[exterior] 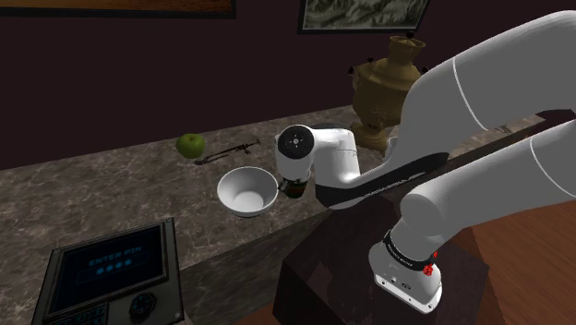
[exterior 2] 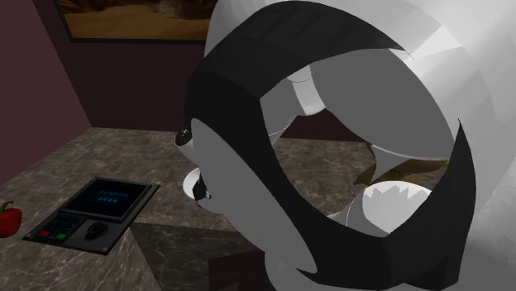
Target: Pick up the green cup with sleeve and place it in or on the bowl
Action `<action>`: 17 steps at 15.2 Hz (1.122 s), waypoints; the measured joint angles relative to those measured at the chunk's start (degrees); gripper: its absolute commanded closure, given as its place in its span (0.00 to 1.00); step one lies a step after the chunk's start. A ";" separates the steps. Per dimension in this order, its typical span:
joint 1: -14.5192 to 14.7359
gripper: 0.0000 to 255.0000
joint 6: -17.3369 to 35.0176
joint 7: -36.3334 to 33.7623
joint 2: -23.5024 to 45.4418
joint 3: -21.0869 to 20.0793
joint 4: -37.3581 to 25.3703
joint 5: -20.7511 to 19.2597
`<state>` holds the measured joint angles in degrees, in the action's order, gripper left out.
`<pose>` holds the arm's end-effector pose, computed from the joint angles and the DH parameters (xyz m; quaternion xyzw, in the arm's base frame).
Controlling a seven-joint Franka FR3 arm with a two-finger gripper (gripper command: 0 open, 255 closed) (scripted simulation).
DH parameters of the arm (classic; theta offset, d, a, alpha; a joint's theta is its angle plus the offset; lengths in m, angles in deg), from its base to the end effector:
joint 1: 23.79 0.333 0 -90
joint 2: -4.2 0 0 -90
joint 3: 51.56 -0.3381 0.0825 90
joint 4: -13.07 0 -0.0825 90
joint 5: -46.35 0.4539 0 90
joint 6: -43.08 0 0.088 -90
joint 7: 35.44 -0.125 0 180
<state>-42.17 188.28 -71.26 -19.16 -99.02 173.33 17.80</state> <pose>0.3774 0.1590 0.2429 0.9504 0.1246 0.1308 0.2533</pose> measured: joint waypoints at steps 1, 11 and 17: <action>-0.02 1.00 0.01 -0.01 0.01 -0.01 -0.01 -0.02; 5.82 1.00 -5.06 7.00 -4.92 5.52 -0.95 5.93; 9.26 1.00 -9.82 11.79 -8.75 9.15 -2.51 9.31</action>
<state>-32.91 178.46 -59.47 -27.91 -89.87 170.82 27.11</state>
